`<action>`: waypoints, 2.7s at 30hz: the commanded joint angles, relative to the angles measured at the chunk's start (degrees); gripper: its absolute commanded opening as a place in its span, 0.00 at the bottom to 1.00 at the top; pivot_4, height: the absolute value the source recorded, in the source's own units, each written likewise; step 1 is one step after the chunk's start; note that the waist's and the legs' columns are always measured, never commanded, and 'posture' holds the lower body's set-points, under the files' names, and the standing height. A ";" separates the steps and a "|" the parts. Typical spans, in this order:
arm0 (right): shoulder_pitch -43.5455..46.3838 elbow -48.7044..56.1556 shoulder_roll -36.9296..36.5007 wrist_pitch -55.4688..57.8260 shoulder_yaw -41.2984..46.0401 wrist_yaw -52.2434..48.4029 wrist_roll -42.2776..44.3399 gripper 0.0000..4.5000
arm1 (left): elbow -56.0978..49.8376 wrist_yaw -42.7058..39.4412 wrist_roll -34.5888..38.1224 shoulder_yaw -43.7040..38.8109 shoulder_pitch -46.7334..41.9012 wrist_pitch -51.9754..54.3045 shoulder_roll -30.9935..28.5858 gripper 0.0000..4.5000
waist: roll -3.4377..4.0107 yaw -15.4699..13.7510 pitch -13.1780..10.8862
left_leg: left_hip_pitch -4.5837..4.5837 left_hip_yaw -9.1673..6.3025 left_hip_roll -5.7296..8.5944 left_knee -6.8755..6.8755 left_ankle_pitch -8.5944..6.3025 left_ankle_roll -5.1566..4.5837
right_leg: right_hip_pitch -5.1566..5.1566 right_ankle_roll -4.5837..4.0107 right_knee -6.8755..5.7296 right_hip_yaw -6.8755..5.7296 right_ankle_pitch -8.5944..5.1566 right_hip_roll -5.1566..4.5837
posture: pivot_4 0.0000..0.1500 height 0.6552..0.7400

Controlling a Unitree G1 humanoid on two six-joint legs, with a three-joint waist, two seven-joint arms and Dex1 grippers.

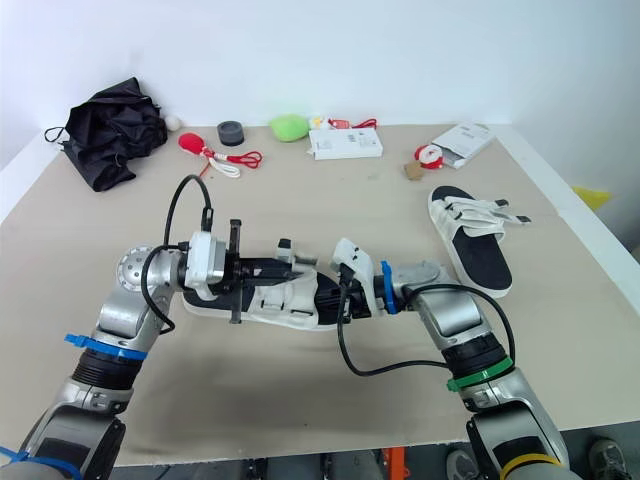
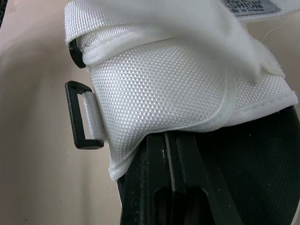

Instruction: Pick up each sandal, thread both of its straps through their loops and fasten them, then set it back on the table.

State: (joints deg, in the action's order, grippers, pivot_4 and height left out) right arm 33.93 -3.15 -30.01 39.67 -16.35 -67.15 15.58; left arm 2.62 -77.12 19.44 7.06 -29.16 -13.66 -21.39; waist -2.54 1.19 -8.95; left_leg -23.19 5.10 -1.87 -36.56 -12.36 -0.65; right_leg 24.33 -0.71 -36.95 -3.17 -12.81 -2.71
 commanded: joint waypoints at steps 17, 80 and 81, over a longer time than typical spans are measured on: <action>-0.76 -3.60 0.11 0.14 -4.42 -0.13 -1.97 0.00 | -6.23 -2.08 10.95 5.04 4.78 14.26 -12.70 0.77 | 0.04 -0.05 0.02 | -0.03 -0.04 -0.33 -0.05 -0.04 -0.03 | 0.01 0.07 0.00 0.04 -0.10 0.44 | 1.00 1.00; -0.28 0.71 -0.24 5.80 -5.48 1.17 0.72 0.00 | 3.17 26.78 39.75 -7.70 -16.75 97.46 -6.85 0.01 | 0.18 -0.05 0.09 | 0.06 -0.51 0.00 -0.44 -0.38 0.01 | -0.36 0.31 -0.23 0.04 -0.52 0.37 | 1.00 1.00; -0.21 0.51 -0.14 5.60 -5.49 1.16 0.64 0.00 | 4.52 27.76 39.18 -8.06 -17.46 97.12 -5.87 0.01 | 0.18 -0.03 0.09 | 0.07 -0.51 0.01 -0.44 -0.38 0.02 | -0.37 0.30 -0.24 0.04 -0.51 0.36 | 1.00 1.00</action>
State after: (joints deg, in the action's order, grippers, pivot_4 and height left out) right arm 34.83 -0.67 -30.59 44.68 -18.19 -66.14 17.71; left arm 6.04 -50.05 59.33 0.17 -45.18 84.60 -27.99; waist -2.36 1.15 -8.87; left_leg -23.11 4.59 -1.87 -37.02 -12.73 -0.62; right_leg 23.96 -0.41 -37.20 -3.13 -13.31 -2.35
